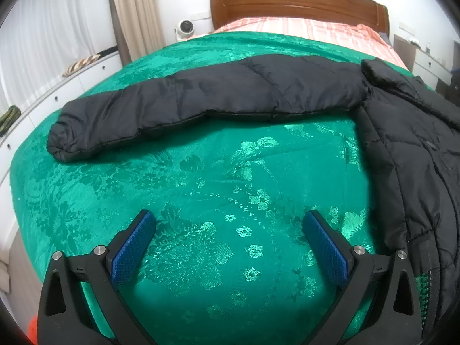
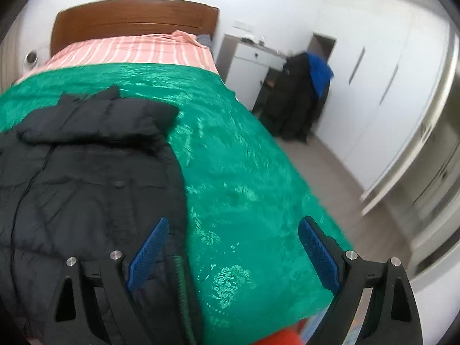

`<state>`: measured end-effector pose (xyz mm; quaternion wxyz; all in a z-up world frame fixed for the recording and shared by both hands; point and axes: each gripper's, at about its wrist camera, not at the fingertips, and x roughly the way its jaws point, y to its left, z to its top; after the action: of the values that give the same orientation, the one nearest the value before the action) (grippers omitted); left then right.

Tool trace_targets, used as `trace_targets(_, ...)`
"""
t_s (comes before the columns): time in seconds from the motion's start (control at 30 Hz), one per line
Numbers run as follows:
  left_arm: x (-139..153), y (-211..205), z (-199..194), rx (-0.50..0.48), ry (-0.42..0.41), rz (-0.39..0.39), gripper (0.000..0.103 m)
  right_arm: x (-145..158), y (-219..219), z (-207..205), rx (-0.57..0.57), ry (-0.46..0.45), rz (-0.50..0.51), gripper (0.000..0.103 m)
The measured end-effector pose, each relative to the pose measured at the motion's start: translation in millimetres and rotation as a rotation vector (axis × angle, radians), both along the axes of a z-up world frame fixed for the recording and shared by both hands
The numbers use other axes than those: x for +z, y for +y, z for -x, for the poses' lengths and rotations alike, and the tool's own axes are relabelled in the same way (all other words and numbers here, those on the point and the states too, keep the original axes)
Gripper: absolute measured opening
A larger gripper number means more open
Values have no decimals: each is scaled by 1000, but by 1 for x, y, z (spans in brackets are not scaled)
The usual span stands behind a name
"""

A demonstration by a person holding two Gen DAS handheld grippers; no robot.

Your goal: Fold large clothes

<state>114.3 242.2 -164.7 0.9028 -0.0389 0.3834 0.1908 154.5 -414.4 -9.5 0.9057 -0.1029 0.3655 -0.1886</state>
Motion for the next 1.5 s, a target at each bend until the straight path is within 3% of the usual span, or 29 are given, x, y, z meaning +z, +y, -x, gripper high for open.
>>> trace_targets(0.43,0,0,0,0,0,0,103,39,18,19,-52,17,152,91)
trace_targets(0.87,0,0,0,0,0,0,103,42,7,26,-83,30,158,91)
trace_targets(1.5,0,0,0,-1,0,0,103,33,74,29,180,90,75,91)
